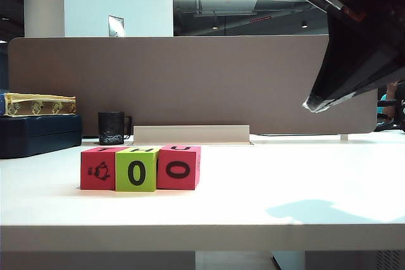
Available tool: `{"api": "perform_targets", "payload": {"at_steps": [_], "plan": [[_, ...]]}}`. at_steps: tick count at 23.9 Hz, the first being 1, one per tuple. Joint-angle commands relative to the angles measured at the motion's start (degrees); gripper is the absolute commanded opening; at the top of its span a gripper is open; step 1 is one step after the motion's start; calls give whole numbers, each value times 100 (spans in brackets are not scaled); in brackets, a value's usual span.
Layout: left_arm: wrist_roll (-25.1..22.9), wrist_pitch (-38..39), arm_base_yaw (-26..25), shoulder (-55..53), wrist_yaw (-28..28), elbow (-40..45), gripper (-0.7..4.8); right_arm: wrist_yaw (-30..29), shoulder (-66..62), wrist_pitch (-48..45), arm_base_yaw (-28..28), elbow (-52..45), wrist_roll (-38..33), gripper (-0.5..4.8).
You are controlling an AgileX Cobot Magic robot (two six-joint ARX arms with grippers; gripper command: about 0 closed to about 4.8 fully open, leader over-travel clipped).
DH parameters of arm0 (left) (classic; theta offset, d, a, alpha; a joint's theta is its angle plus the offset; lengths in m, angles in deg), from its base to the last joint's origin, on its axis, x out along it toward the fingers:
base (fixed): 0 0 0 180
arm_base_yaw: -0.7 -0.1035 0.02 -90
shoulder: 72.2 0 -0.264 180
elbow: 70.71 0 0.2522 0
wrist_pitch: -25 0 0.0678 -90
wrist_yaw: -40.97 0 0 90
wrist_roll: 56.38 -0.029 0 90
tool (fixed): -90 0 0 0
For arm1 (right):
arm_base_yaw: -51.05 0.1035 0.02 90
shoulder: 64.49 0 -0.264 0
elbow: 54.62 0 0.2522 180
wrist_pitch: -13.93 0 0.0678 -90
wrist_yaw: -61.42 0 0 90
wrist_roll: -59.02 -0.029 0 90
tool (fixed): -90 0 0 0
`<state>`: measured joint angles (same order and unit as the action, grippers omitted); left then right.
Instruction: Select the appropriate blocks from the scattered letter blocks on the table and arrange them in a row to spell out "THU".
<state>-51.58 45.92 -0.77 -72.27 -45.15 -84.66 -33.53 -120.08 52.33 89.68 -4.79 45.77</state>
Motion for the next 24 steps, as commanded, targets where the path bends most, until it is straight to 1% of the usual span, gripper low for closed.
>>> {"api": "perform_targets", "payload": {"at_steps": [1, 5, 7, 9, 10, 11, 12, 13, 15, 17, 19, 20, 21, 24], "plan": [[13, -35, 0, -7, 20, -13, -5, 15, 13, -92, 0, 20, -20, -5], [13, -35, 0, -7, 20, -13, -5, 13, 13, -92, 0, 20, -20, -5], [13, -35, 0, -7, 20, -15, -5, 125, 13, -85, -2, 20, 98, -5], [13, -35, 0, -7, 20, -15, -5, 527, 11, -96, -2, 17, 592, -5], [13, -35, 0, -7, 20, -15, -5, 850, -11, -179, -2, 17, 1043, -5], [13, -35, 0, -7, 20, -15, -5, 1040, 0, -492, -164, -22, 1539, -5], [13, -35, 0, -7, 20, -15, -5, 997, 50, -848, -365, -94, 1762, -5], [13, -33, 2, -7, 17, -13, -5, 767, 184, -1698, -798, -317, 1864, -5], [13, -35, 0, -7, 17, -13, -5, 341, 483, -2721, -1445, -715, 1491, -5], [13, -35, 0, -7, 22, -15, -5, 83, 903, -3440, -2028, -1147, 929, -5], [13, -35, 2, -7, 20, -15, -5, 90, 1488, -3956, -2625, -1672, 455, -5], [13, -35, 2, -7, 17, -13, -5, 94, 2133, -4212, -3086, -2184, 332, -5], [13, -35, 0, -7, 17, -13, -5, 103, 2673, -4295, -3327, -2590, 337, -4], [13, -37, 0, -7, 20, -15, -5, 426, 3353, -4291, -3482, -3145, 343, -5]]}}
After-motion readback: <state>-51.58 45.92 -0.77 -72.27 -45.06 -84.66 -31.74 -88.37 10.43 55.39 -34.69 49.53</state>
